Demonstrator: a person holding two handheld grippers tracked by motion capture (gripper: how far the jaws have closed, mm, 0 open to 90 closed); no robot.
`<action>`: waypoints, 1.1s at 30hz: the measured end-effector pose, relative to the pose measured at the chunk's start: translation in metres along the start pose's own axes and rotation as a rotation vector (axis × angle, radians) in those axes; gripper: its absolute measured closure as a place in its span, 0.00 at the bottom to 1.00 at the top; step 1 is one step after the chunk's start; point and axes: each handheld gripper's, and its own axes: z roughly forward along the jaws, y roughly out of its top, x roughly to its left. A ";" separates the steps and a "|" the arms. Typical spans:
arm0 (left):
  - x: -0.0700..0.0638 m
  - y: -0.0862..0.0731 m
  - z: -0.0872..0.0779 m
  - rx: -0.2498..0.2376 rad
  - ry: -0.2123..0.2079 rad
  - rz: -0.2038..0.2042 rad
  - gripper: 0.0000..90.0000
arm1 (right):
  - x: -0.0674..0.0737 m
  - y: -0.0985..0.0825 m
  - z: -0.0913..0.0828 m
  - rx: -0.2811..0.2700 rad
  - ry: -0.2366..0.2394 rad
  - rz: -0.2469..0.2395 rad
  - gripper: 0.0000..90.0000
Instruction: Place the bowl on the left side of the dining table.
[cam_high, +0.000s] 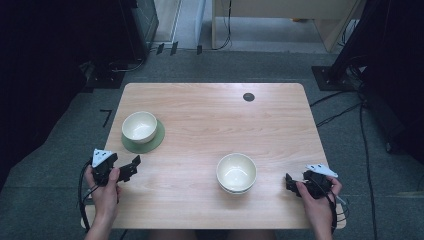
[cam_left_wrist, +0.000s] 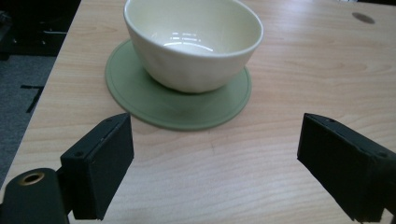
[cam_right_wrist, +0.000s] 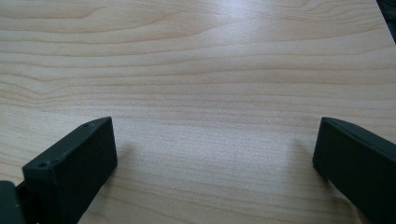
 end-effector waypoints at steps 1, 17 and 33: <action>0.000 0.000 0.000 0.000 0.000 0.000 0.12 | 0.000 0.000 0.000 0.000 0.000 0.000 0.00; 0.022 -0.032 0.003 0.051 0.059 0.020 0.12 | 0.000 0.000 0.000 0.000 0.000 0.000 0.00; 0.033 -0.049 -0.004 0.120 0.136 0.065 0.15 | 0.000 0.000 0.000 0.000 0.000 0.000 0.00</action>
